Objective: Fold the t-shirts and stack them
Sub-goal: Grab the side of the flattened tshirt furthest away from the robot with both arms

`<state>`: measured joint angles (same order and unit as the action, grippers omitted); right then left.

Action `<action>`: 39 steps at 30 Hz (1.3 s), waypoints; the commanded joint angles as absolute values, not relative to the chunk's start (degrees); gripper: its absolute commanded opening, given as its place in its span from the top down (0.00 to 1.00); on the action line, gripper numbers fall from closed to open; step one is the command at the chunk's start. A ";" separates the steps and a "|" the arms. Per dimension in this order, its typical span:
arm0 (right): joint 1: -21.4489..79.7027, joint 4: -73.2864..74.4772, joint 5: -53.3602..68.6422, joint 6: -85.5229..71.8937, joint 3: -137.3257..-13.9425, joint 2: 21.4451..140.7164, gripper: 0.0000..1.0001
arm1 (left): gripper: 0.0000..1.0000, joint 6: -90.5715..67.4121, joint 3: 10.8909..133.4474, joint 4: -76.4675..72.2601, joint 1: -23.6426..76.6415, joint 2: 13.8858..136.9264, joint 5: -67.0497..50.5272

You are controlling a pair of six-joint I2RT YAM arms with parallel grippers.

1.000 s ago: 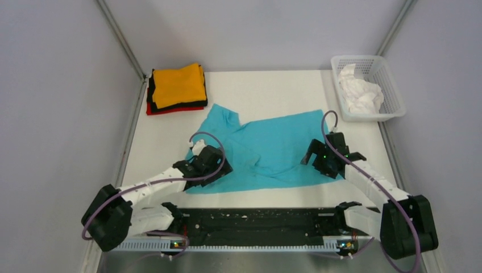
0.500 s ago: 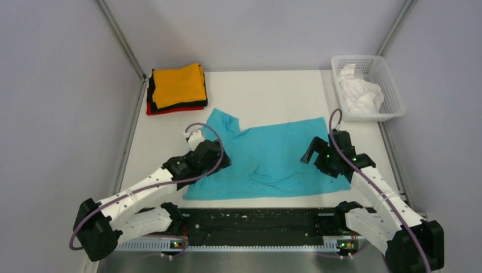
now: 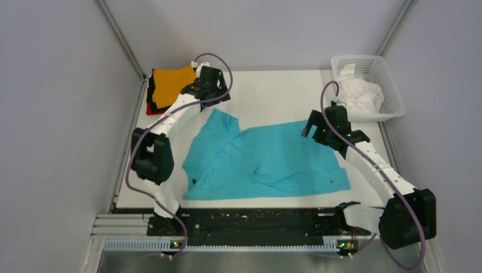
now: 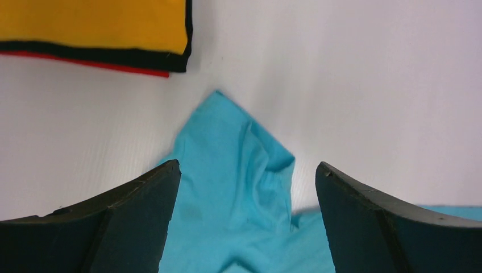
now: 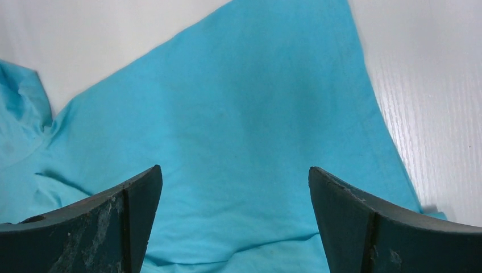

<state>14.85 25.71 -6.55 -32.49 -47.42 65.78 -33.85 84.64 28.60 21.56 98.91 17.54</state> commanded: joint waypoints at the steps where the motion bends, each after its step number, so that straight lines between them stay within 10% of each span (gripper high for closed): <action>1: 14.44 23.66 -10.05 -30.75 -50.82 69.16 0.01 | 0.08 -26.43 99.45 35.54 18.33 112.56 15.62; 13: 12.54 23.43 -10.84 -32.29 -52.97 78.14 0.01 | 0.22 -23.11 122.21 43.19 16.44 135.14 17.64; 28: 12.39 23.36 -10.98 -32.72 -52.14 78.07 0.02 | 0.55 -25.23 117.42 42.64 16.43 137.21 15.53; 39: 12.39 23.34 -12.21 -32.50 -51.64 76.95 0.01 | 0.60 -26.46 108.77 44.85 16.82 131.16 15.33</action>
